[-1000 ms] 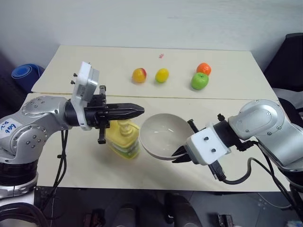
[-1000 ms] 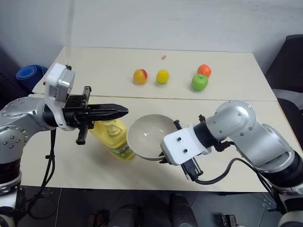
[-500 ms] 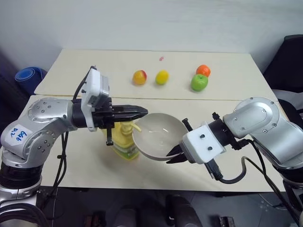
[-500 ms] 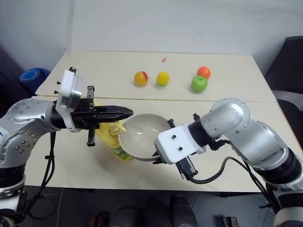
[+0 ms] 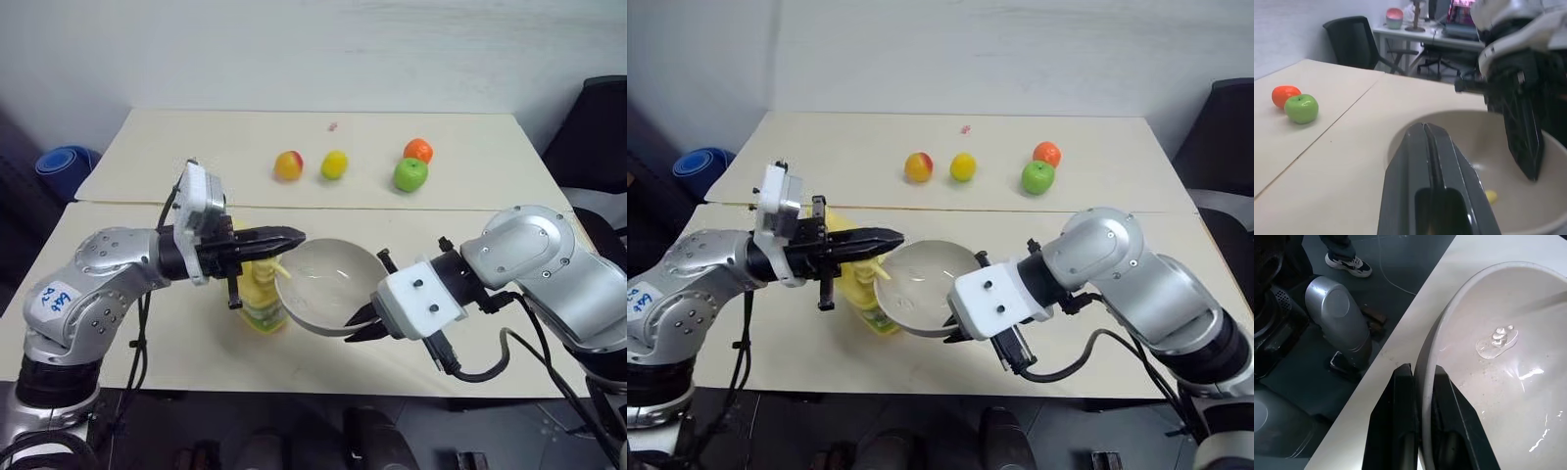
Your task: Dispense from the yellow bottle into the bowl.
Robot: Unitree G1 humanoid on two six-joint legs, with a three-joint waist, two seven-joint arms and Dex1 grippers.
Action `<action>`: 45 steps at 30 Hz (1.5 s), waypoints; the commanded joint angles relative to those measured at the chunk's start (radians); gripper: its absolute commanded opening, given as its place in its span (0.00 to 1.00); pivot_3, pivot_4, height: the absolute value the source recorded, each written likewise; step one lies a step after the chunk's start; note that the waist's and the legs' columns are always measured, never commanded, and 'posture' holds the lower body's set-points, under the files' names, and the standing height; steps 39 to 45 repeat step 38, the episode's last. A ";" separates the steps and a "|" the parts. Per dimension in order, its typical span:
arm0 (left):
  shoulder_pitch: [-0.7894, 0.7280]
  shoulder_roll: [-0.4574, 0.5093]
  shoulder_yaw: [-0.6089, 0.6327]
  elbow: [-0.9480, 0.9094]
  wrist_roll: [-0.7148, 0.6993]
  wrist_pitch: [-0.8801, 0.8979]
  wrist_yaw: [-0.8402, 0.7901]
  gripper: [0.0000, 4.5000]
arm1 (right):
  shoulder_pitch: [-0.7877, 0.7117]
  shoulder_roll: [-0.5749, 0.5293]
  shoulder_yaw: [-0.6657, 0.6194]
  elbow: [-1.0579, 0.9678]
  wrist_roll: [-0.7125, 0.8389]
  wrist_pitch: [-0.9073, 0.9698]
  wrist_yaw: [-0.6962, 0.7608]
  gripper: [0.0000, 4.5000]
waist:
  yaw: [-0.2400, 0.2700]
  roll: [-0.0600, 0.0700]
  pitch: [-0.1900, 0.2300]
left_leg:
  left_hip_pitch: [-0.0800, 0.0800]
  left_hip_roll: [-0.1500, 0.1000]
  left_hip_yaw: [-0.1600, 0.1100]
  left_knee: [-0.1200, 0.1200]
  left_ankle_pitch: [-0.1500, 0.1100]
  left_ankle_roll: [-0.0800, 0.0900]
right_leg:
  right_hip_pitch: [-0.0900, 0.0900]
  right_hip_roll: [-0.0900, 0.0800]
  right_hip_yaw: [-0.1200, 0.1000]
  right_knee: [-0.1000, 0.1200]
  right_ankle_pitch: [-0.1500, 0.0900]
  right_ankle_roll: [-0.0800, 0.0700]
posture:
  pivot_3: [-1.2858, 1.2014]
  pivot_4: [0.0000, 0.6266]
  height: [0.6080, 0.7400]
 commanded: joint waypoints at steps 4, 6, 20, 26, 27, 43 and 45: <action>-0.114 0.046 0.195 0.117 -0.175 0.074 -0.036 0.00 | 0.116 -0.051 -0.055 0.178 -0.085 -0.232 0.018 0.00 | 0.000 -0.011 0.007 | -0.004 0.000 -0.001 -0.001 0.000 0.000 | -0.002 0.000 -0.002 0.000 0.000 0.000 | 0.52 0.24 1.00; -0.092 0.129 0.246 0.144 -0.206 0.120 -0.115 0.00 | 0.164 -0.031 -0.055 0.301 -0.125 -0.353 0.009 0.00 | -0.005 -0.011 0.007 | -0.005 0.000 -0.001 -0.002 0.000 0.000 | -0.003 0.000 -0.002 -0.001 0.000 0.000 | 0.52 0.24 1.00; 0.536 0.338 0.417 0.321 0.193 -0.166 -0.422 0.09 | 0.207 0.131 -0.060 0.996 -0.255 -1.051 -0.005 0.26 | -0.005 -0.008 0.015 | -0.001 -0.001 0.003 -0.009 0.001 -0.001 | -0.009 0.000 0.003 0.000 -0.001 -0.002 | 0.52 0.24 1.00; 0.673 0.225 0.361 0.254 0.331 -0.384 -0.400 0.47 | 0.378 0.075 -0.214 0.719 -0.018 -0.885 -0.020 0.71 | -0.001 -0.008 0.015 | -0.004 0.000 0.002 -0.010 0.001 -0.001 | -0.010 0.000 0.001 0.000 -0.001 -0.002 | 0.52 0.24 1.00; 0.693 0.181 0.350 0.257 0.374 -0.483 -0.385 0.52 | 0.460 0.044 -0.260 0.631 0.044 -0.815 -0.037 0.79 | 0.002 -0.009 0.014 | -0.004 0.000 0.001 -0.010 0.001 -0.001 | -0.010 0.000 0.001 -0.001 -0.001 -0.002 | 0.52 0.24 1.00; 0.884 0.030 0.310 0.238 0.496 -0.725 -0.321 0.65 | 0.937 0.048 -0.619 0.497 0.193 -0.814 -0.058 1.00 | 0.018 -0.010 0.014 | 0.010 0.001 0.005 -0.013 -0.006 0.011 | 0.005 0.000 0.005 -0.011 0.005 -0.003 | 0.52 0.24 1.00; 0.884 0.030 0.310 0.238 0.496 -0.725 -0.321 0.65 | 0.937 0.048 -0.619 0.497 0.193 -0.814 -0.058 1.00 | 0.018 -0.010 0.014 | 0.010 0.001 0.005 -0.013 -0.006 0.011 | 0.005 0.000 0.005 -0.011 0.005 -0.003 | 0.52 0.24 1.00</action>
